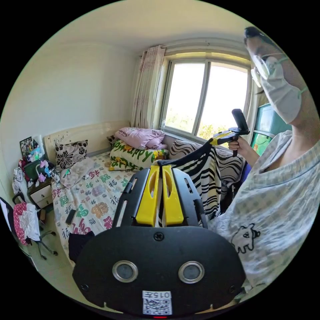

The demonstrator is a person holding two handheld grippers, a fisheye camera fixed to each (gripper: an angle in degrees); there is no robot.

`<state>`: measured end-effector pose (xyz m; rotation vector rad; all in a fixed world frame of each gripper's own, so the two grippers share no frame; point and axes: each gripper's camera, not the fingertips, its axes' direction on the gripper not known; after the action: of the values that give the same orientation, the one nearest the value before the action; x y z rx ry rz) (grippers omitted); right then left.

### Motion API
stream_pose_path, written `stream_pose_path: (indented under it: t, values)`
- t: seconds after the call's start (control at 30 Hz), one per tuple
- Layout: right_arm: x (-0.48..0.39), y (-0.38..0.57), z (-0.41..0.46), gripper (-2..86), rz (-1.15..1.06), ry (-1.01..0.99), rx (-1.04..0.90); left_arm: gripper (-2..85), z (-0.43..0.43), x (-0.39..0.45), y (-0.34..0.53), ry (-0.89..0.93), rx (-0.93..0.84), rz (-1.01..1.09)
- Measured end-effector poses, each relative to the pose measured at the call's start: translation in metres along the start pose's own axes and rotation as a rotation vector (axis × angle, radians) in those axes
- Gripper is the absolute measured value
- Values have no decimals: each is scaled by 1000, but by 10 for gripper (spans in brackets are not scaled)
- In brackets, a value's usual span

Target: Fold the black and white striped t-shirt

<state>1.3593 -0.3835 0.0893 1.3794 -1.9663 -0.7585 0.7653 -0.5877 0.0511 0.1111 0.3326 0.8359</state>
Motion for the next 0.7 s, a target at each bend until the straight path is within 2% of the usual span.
stream_pose_path:
  t: [0.13,0.23,0.3,0.33,0.37,0.4,0.47,0.53,0.57,0.6,0.7]
  values:
    - [131,-52,91,12,89,-117,-103,-3,108,-114,-6,-8,-122,-80]
    - [251,-85,206,24,182,-108,-200,5,221,-232,13,-85,-191,-253]
    - [340,-78,293,39,414,-90,-266,10,306,-319,48,-159,-238,-448]
    - [356,-71,309,41,468,-96,-281,11,321,-334,60,-191,-254,-488]
    - [375,-49,329,47,529,-101,-237,14,344,-358,87,-220,-250,-591]
    - [382,-21,344,54,526,-144,-195,18,358,-370,118,-154,-214,-617]
    - [386,35,368,65,542,-143,-227,28,368,-376,170,-131,-239,-625]
    - [386,103,399,88,596,-133,-358,44,374,-372,233,-176,-380,-621]
    - [387,153,418,97,676,-180,-466,60,376,-370,280,-215,-508,-681]
    - [387,199,433,103,768,-244,-553,71,374,-368,327,-198,-617,-771]
    - [384,284,441,112,957,-322,-685,88,357,-360,421,-151,-729,-1048]
